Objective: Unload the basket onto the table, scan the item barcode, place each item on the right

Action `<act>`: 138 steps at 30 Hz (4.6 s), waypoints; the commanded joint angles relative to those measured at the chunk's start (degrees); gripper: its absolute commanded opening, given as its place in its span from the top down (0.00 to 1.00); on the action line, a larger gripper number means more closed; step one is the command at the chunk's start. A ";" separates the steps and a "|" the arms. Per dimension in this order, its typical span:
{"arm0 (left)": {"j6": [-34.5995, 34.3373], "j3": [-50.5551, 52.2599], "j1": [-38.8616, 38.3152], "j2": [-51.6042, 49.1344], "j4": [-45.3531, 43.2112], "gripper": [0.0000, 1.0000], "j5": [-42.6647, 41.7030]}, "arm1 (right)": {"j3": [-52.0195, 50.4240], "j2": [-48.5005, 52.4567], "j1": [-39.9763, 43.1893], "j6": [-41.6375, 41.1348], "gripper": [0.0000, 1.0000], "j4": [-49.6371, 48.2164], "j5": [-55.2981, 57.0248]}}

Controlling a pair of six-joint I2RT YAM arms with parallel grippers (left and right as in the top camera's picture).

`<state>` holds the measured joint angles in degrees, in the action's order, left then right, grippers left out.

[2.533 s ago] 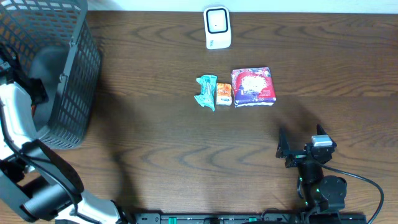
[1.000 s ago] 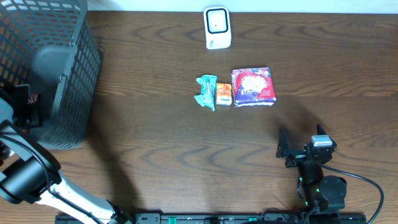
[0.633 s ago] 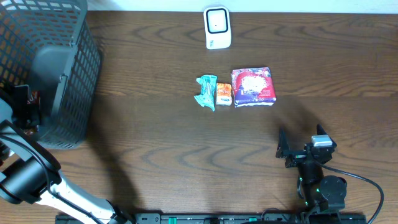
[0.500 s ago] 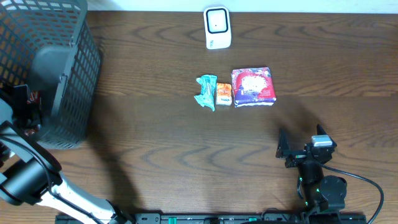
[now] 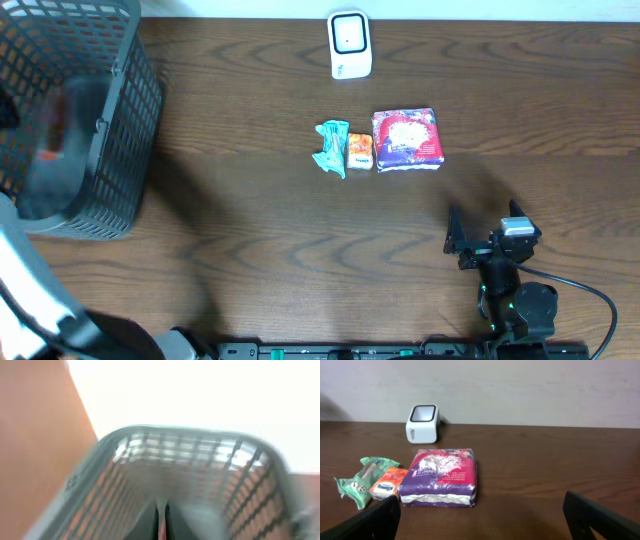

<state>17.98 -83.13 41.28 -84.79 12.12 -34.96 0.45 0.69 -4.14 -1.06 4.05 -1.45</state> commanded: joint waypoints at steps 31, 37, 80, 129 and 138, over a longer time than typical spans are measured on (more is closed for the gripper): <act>-24.96 -0.24 -9.05 4.00 3.76 0.09 18.10 | -0.13 -0.31 0.07 -0.61 0.01 0.24 0.46; -16.63 -0.24 -7.26 -0.04 8.13 0.09 18.14 | -0.13 -0.31 0.07 -0.61 0.01 0.24 0.48; 1.51 -0.22 -8.90 -32.04 11.61 0.16 25.14 | -0.13 -0.31 0.07 -0.61 0.01 0.24 0.48; -44.87 -1.14 -15.74 13.64 0.24 0.93 7.91 | -0.13 -0.31 0.07 -0.59 0.01 0.24 0.48; -44.61 -1.09 -31.69 12.11 4.48 0.93 7.98 | -0.13 -0.31 0.07 -0.61 0.01 0.24 0.46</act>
<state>-25.74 -83.74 13.74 -71.85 14.96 -25.61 0.45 0.69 -4.14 -1.06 4.08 -1.45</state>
